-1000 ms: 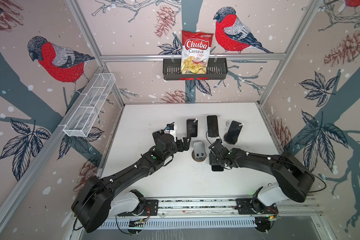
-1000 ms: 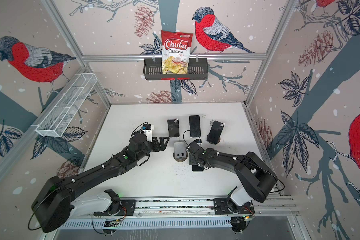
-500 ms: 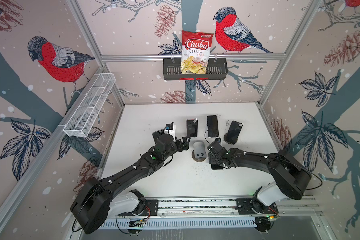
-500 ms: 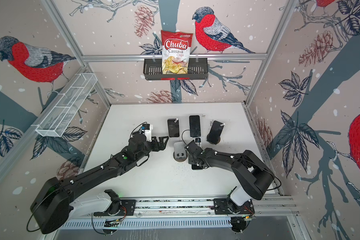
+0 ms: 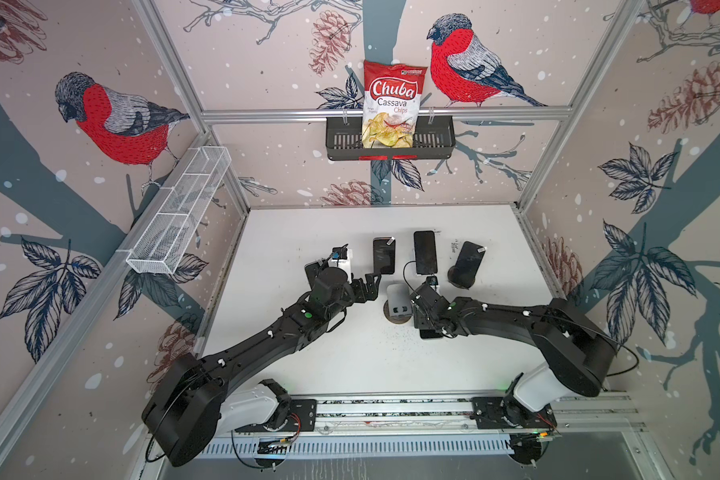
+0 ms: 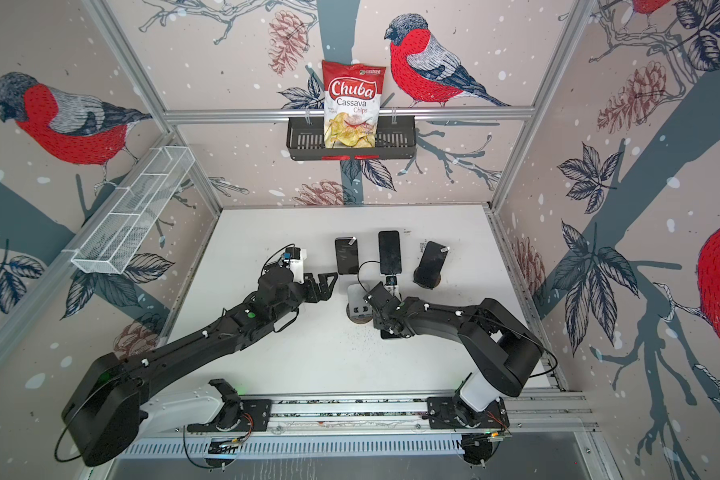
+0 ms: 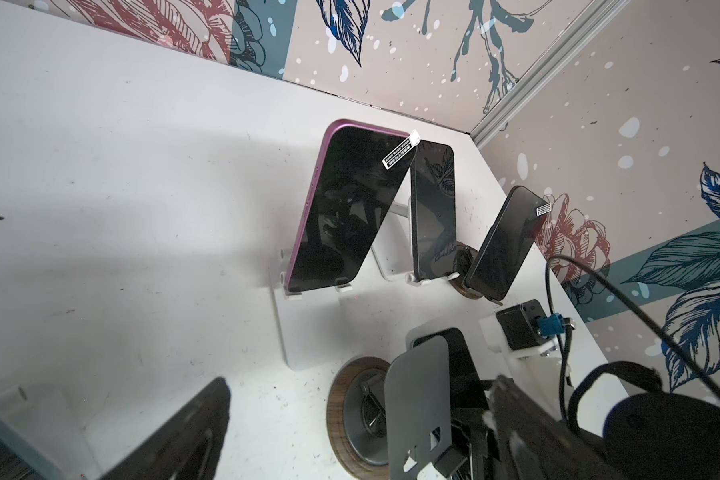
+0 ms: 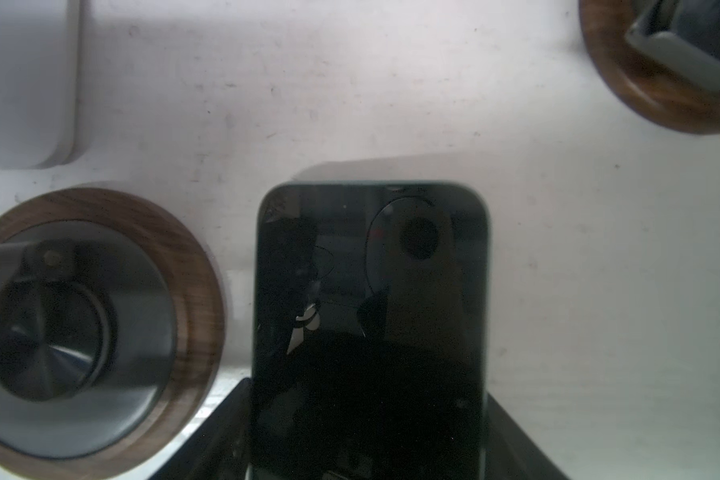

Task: Remove the phone from the phone stand
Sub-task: 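Lay the phone flat beside the stand and open the right gripper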

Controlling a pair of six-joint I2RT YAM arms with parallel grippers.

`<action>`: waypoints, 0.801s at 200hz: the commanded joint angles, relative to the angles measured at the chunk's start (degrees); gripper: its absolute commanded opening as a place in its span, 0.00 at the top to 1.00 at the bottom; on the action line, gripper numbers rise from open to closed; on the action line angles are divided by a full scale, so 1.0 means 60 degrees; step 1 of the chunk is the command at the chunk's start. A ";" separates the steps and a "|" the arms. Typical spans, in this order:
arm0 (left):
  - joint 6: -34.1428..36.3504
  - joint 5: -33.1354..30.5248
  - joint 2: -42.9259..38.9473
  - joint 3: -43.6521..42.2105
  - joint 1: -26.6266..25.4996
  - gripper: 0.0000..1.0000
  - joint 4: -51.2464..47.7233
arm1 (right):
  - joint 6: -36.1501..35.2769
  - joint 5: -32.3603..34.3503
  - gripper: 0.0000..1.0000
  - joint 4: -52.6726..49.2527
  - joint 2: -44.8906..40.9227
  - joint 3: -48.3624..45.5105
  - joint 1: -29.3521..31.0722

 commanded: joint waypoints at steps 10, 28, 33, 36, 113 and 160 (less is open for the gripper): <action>0.0065 0.0030 -0.0009 0.0021 -0.0014 0.03 0.0290 | 0.0079 0.0036 0.31 -0.0711 0.0173 -0.0052 0.0090; 0.0068 0.0039 -0.0005 0.0021 -0.0021 0.03 0.0303 | 0.0116 0.0053 0.30 -0.0711 0.0188 -0.0083 0.0101; 0.0078 0.0042 0.0000 0.0023 -0.0016 0.04 0.0303 | 0.0123 0.0053 0.30 -0.0711 0.0188 -0.0096 0.0105; 0.0064 0.0046 -0.0007 0.0016 -0.0016 0.04 0.0306 | 0.0123 0.0062 0.30 -0.0711 0.0181 -0.0098 0.0105; 0.0016 0.0050 -0.0036 -0.0036 -0.0015 0.03 0.0324 | 0.0109 -0.0064 0.28 -0.0597 0.0100 -0.0314 0.0109; 0.0006 0.0043 -0.0052 -0.0050 -0.0025 0.03 0.0305 | 0.0109 -0.0224 0.26 -0.0449 0.0029 -0.0535 0.0111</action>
